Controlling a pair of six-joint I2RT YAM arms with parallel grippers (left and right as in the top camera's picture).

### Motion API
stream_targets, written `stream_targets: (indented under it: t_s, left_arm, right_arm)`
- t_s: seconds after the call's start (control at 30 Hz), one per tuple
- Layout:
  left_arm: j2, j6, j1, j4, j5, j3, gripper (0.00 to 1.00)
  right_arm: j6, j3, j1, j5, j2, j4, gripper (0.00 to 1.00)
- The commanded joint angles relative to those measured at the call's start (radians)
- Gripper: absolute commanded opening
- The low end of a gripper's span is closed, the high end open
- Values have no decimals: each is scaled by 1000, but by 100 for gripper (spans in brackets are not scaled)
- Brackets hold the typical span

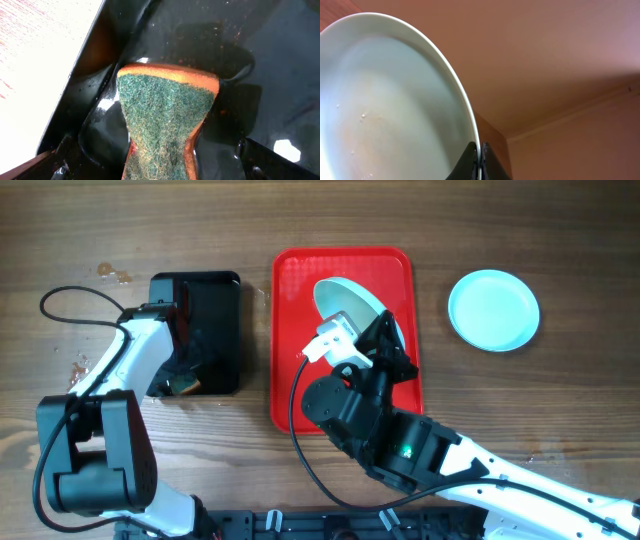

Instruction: Clean dirty plates on tray and stack at the side

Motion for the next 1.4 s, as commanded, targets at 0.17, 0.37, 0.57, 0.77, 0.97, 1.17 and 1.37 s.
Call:
stream_targets:
  t_s: [0.17, 0.37, 0.57, 0.77, 0.97, 1.17, 1.37]
  left_arm:
    - [-3, 15, 6, 2, 9, -1, 100]
    - [-3, 15, 6, 2, 9, -1, 100]
    - [-3, 15, 6, 2, 9, -1, 100]
    - [-3, 15, 6, 2, 9, -1, 100]
    - [-3, 15, 6, 2, 9, -1, 100]
    - [-3, 15, 6, 2, 9, -1, 100]
    - [-3, 15, 6, 2, 9, -1, 100]
  right_arm:
    - [-8, 8, 9, 33, -10, 8, 4]
    - [-8, 8, 9, 33, -10, 9, 4]
    - [-8, 8, 9, 33, -10, 8, 4]
    - [-8, 8, 9, 33, -10, 9, 4]
    - [14, 7, 9, 31, -10, 9, 4]
    - [203, -2, -22, -121, -3, -41, 4]
    - [584, -2, -191, -451, -3, -191, 4]
